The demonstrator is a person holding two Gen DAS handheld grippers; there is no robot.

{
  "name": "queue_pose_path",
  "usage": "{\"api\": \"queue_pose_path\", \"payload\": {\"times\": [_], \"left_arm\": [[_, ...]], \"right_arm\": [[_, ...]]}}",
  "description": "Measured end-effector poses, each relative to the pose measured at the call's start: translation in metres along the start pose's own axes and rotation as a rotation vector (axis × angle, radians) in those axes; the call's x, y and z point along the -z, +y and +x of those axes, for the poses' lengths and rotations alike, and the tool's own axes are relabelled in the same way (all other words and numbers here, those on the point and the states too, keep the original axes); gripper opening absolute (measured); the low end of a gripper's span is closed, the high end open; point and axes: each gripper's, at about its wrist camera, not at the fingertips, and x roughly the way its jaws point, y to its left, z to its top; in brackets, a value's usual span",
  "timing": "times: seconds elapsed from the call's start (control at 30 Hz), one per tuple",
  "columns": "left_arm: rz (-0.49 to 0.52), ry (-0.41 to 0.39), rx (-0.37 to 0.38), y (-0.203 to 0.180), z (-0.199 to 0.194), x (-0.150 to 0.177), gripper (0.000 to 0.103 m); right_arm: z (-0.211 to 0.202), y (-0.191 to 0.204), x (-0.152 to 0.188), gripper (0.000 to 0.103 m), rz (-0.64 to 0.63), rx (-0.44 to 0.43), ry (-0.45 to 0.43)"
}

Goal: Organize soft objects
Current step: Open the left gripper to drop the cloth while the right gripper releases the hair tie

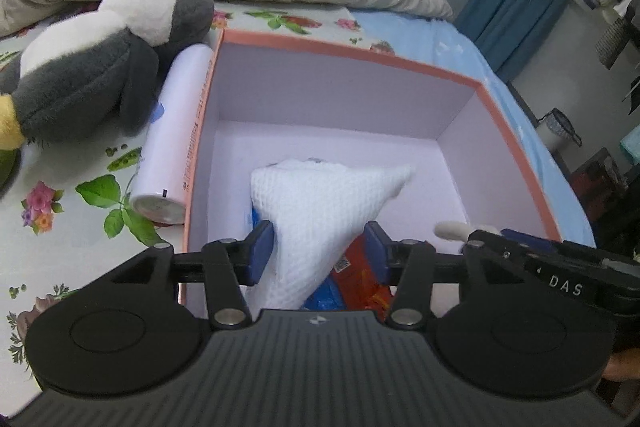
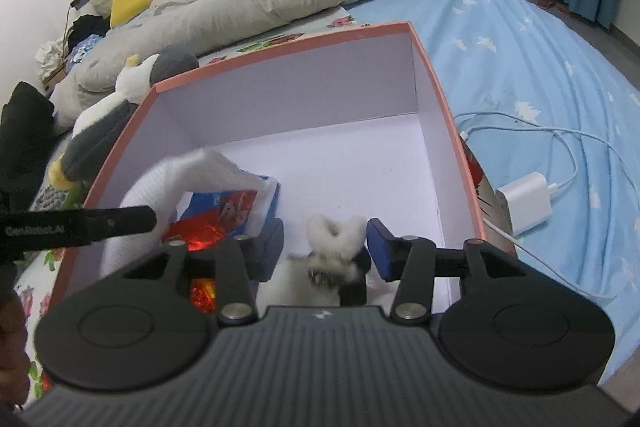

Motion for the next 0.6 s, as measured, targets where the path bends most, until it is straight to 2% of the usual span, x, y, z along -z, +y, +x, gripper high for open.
{"api": "queue_pose_path", "payload": {"times": [0.3, 0.6], "left_arm": [[0.025, -0.083, 0.024, -0.016, -0.064, 0.004, 0.058], [0.054, -0.185, 0.062, -0.029, -0.151, 0.03, 0.058]], "right_arm": [[-0.061, 0.008, 0.0, 0.049, 0.016, -0.003, -0.104], [-0.138, 0.03, 0.016, 0.049, 0.002, -0.001, -0.209]]}}
